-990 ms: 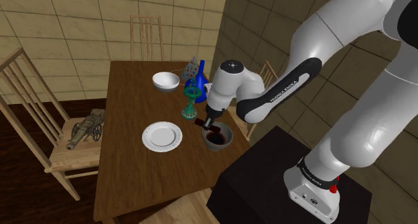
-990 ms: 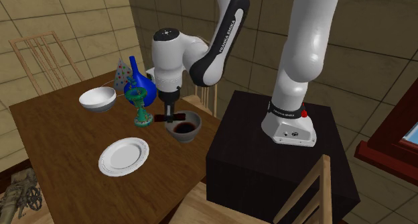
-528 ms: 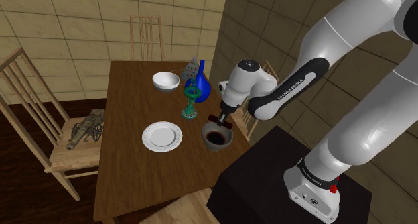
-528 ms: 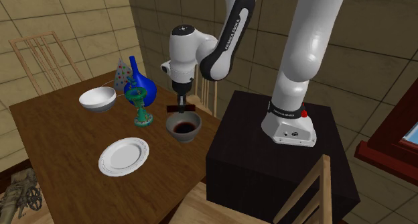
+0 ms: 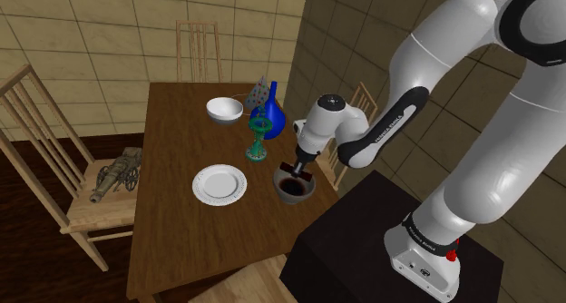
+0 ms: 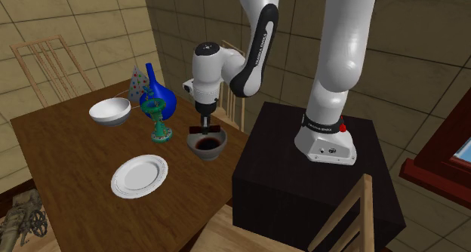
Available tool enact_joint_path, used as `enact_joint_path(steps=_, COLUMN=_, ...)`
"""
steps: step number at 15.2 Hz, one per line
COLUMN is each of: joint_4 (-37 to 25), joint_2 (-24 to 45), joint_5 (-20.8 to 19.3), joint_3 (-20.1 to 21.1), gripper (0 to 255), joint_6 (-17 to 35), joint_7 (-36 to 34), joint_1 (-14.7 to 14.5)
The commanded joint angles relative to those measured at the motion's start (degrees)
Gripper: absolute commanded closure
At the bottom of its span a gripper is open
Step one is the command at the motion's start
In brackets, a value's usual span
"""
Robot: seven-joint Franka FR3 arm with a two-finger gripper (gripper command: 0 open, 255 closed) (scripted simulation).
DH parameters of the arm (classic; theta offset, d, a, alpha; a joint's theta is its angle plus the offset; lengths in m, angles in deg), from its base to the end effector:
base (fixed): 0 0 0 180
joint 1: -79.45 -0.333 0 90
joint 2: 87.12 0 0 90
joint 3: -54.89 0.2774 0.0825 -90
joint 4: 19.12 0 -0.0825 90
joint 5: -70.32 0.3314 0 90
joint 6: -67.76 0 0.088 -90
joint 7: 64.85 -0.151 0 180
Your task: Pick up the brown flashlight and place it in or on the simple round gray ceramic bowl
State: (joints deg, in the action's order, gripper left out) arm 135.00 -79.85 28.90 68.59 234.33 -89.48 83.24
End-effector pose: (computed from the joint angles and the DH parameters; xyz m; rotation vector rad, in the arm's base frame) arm 0.3785 0.1044 0.1660 2.9307 0.6499 0.2164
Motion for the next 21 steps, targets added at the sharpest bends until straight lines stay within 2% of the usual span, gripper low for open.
enact_joint_path(steps=1, joint_4=-0.9, joint_2=2.4, joint_5=-5.3, joint_3=-2.0, gripper=255, joint_6=1.1, joint_7=-4.2, joint_1=-1.0)
enact_joint_path(steps=3, joint_4=-1.9, joint_2=4.6, joint_5=-9.8, joint_3=-4.1, gripper=255, joint_6=2.1, joint_7=-8.1, joint_1=-2.3)
enact_joint_path(steps=10, joint_4=-1.9, joint_2=4.6, joint_5=-9.7, joint_3=-4.2, gripper=255, joint_6=2.1, joint_7=-8.1, joint_1=-2.5)
enact_joint_path(steps=11, joint_4=-1.9, joint_2=4.6, joint_5=-9.7, joint_3=-4.2, gripper=0, joint_6=2.1, joint_7=-8.0, joint_1=-2.5)
enact_joint_path(steps=16, joint_4=-1.9, joint_2=4.6, joint_5=-9.7, joint_3=-4.2, gripper=0, joint_6=2.1, joint_7=-8.0, joint_1=-2.5)
enact_joint_path(steps=18, joint_4=1.0, joint_2=-1.2, joint_5=1.1, joint_3=1.1, gripper=0, joint_6=-0.2, joint_7=0.5, joint_1=0.5)
enact_joint_path(steps=20, joint_4=3.0, joint_2=-6.6, joint_5=11.8, joint_3=4.7, gripper=0, joint_6=-2.5, joint_7=8.6, joint_1=1.7)
enact_joint_path(steps=21, joint_4=3.0, joint_2=-6.6, joint_5=11.8, joint_3=4.3, gripper=0, joint_6=-2.5, joint_7=8.6, joint_1=1.2)
